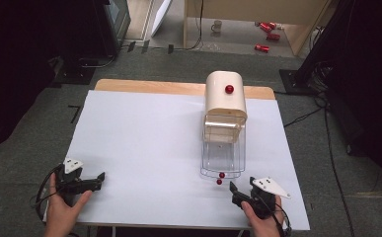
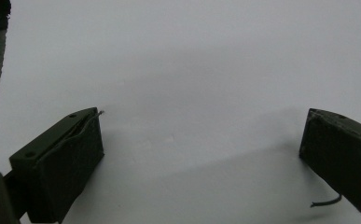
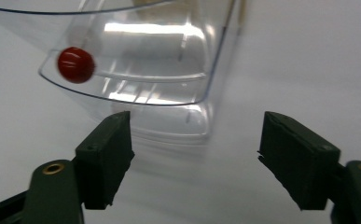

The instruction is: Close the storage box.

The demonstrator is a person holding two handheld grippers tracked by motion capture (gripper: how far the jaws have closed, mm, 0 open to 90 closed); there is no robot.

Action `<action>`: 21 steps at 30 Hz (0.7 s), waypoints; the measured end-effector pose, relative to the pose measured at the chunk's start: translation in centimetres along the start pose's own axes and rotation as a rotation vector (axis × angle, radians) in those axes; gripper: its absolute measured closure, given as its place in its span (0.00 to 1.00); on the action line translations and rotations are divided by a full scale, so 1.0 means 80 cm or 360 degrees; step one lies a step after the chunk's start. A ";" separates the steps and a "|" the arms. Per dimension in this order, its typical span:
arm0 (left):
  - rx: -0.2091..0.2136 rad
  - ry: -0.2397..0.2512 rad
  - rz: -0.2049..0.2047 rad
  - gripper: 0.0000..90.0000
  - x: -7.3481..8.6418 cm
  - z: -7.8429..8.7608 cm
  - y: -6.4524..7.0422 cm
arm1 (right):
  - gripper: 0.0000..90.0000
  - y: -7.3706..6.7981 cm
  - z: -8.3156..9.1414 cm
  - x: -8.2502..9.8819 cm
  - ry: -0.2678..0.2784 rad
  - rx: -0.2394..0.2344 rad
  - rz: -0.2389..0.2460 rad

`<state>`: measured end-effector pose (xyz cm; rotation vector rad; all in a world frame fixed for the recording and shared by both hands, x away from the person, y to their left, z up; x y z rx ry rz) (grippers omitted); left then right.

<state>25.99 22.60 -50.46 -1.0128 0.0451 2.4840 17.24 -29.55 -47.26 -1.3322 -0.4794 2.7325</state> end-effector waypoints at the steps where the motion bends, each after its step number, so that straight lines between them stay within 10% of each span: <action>1: 0.0000 0.0000 0.0000 0.00 0.000 0.000 0.000 | 0.34 -0.008 0.000 0.000 0.0002 -0.0036 0.0022; 21: 0.0000 0.0000 0.0000 0.00 0.000 0.000 0.000 | 0.78 -0.060 -0.002 -0.001 0.0049 -0.0146 0.0082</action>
Point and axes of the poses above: each handheld gripper's, and its own axes: z roughly backward along the jaws, x roughly out of its underside, y roughly to its right, the point moved 1 cm from there along -z, roughly forward along the jaws, and after that the axes turned 10 degrees about -z, right-handed, at the moved point
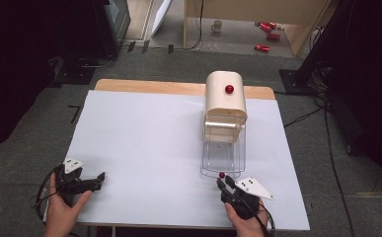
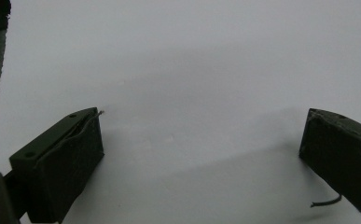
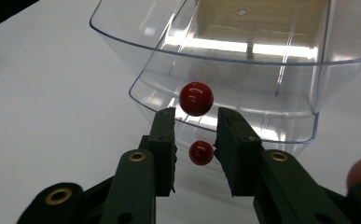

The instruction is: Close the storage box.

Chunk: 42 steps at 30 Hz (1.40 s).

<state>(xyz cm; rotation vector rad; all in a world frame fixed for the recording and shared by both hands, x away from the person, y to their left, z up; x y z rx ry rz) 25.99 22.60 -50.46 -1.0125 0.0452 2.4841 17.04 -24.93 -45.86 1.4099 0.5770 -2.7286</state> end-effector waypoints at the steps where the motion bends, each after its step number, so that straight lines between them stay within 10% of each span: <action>1: 0.0000 0.0000 0.0000 0.00 0.000 0.000 0.000 | 0.79 -0.001 -0.001 0.000 0.0001 0.0005 0.0000; 42: -0.0001 0.0001 -0.0001 0.00 0.000 0.000 0.000 | 0.87 -0.009 -0.006 -0.049 0.0027 -0.0021 -0.0005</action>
Point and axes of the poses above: each handheld gripper's, and its own axes: z roughly backward along the jaws, x roughly out of its underside, y roughly to its right, the point moved 1 cm from there along -z, roughly forward along the jaws, and after that the axes turned 10 degrees about -z, right-handed, at the moved point
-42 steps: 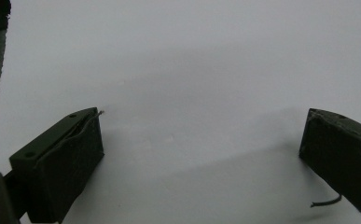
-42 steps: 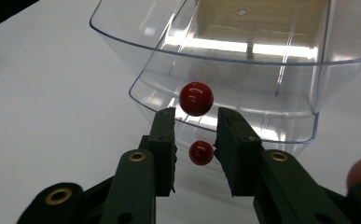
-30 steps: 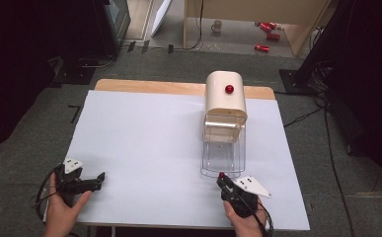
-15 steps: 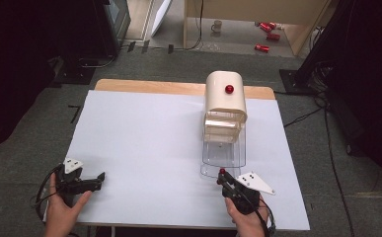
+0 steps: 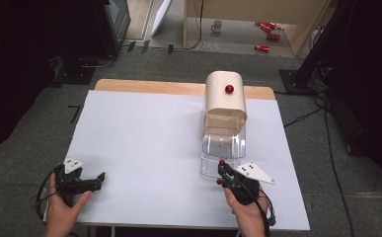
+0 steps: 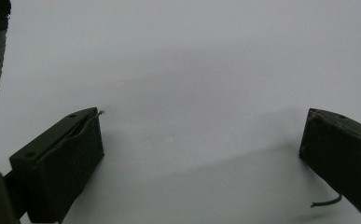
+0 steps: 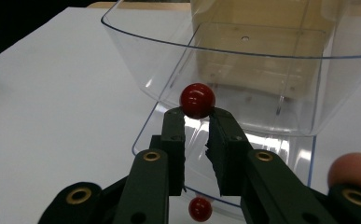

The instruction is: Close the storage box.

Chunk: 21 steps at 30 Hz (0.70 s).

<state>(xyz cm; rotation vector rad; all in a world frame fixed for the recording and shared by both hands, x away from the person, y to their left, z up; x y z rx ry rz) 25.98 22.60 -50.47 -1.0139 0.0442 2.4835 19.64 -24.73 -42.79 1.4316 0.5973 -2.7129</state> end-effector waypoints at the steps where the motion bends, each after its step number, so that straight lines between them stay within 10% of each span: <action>1: 0.0000 0.0000 0.0000 0.00 0.000 0.000 0.000 | 0.87 0.000 0.000 0.000 0.0000 0.0000 0.0000; 21: 0.0000 0.0000 0.0000 0.00 0.000 0.000 0.000 | 0.87 0.008 -0.018 -0.026 0.0010 0.0013 -0.0016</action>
Point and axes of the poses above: each handheld gripper's, and its own axes: z roughly backward along the jaws, x roughly out of its underside, y roughly to its right, the point moved 1 cm from there along -z, roughly forward along the jaws, and after that the axes turned 10 degrees about -z, right-handed, at the moved point
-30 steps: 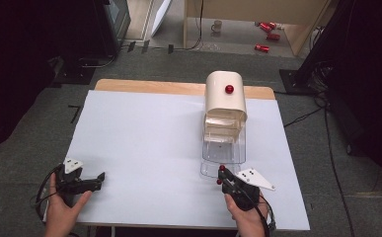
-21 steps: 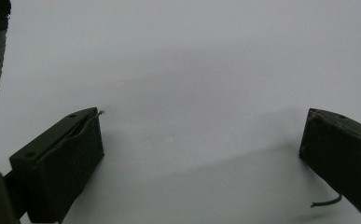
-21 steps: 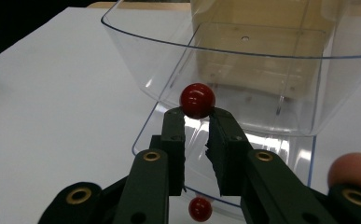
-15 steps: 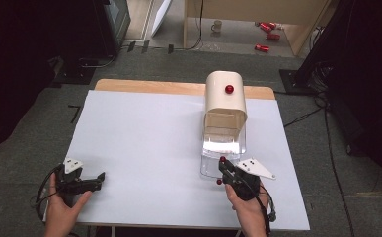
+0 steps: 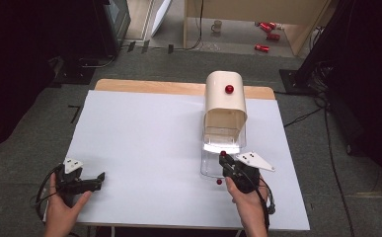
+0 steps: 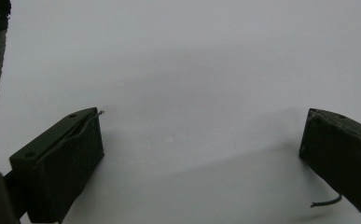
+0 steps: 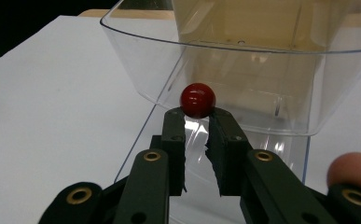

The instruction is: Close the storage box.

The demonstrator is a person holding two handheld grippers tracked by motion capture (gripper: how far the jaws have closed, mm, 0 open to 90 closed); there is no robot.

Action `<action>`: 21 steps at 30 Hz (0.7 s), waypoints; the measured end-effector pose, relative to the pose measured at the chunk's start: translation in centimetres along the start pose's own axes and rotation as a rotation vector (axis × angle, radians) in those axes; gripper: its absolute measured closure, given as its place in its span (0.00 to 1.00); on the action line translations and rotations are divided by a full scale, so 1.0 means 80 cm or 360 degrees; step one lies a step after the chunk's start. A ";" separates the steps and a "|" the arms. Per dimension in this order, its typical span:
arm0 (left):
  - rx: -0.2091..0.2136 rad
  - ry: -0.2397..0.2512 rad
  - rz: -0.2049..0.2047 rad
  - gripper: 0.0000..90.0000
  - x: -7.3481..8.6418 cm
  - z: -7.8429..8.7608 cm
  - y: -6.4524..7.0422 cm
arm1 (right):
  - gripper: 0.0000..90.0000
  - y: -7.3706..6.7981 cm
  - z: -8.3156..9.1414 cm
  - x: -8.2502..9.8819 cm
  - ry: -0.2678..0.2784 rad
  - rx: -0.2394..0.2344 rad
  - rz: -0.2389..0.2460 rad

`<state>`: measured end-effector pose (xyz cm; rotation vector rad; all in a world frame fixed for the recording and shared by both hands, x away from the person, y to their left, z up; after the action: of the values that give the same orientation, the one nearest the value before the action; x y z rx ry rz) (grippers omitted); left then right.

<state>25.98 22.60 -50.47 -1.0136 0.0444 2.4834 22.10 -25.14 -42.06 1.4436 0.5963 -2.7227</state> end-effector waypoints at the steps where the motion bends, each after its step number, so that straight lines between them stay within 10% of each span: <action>1: 0.0000 0.0000 0.0000 0.00 0.000 0.000 0.000 | 0.87 0.000 -0.002 -0.001 -0.0002 0.0003 0.0002; 21: -0.0001 0.0000 0.0000 0.00 0.000 0.000 0.000 | 0.90 0.007 -0.026 -0.027 -0.0004 0.0051 -0.0005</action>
<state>25.98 22.59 -50.47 -1.0139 0.0439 2.4837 25.10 -25.40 -41.54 1.4464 0.5580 -2.7483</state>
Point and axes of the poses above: each handheld gripper's, and its own axes: z roughly backward along the jaws, x roughly out of its underside, y roughly to its right, the point moved 1 cm from there along -z, roughly forward along the jaws, and after that the axes turned 10 degrees about -z, right-handed, at the moved point
